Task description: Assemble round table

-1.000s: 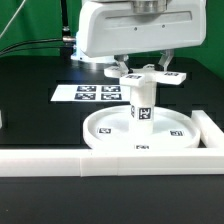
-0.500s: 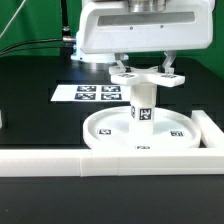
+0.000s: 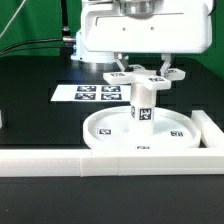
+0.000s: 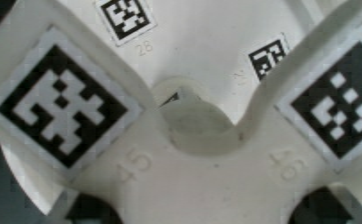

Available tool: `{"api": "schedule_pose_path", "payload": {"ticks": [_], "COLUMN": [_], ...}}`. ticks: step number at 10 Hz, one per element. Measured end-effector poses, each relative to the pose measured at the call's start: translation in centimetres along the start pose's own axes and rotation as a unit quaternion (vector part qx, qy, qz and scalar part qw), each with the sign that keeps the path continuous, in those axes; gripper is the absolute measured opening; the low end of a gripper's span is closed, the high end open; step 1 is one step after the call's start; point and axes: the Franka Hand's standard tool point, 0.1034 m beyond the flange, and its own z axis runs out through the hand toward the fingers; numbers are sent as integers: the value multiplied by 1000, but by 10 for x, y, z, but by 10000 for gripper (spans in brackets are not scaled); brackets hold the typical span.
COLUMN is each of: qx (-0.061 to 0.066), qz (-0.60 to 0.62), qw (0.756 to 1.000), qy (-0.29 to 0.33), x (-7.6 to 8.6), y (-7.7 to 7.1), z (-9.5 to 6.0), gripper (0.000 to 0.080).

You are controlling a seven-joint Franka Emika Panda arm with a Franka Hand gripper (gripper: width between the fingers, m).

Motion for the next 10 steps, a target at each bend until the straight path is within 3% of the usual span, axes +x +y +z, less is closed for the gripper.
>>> {"api": "schedule_pose_path", "payload": {"ticks": [3, 6, 10], "qx": [21, 26, 49], "qz": [150, 221, 408], "qw": [988, 975, 912], "qy": [15, 12, -11], "x": [0, 0, 2], "y": [0, 0, 2], "z": [0, 0, 0], "gripper": [445, 445, 445]}}
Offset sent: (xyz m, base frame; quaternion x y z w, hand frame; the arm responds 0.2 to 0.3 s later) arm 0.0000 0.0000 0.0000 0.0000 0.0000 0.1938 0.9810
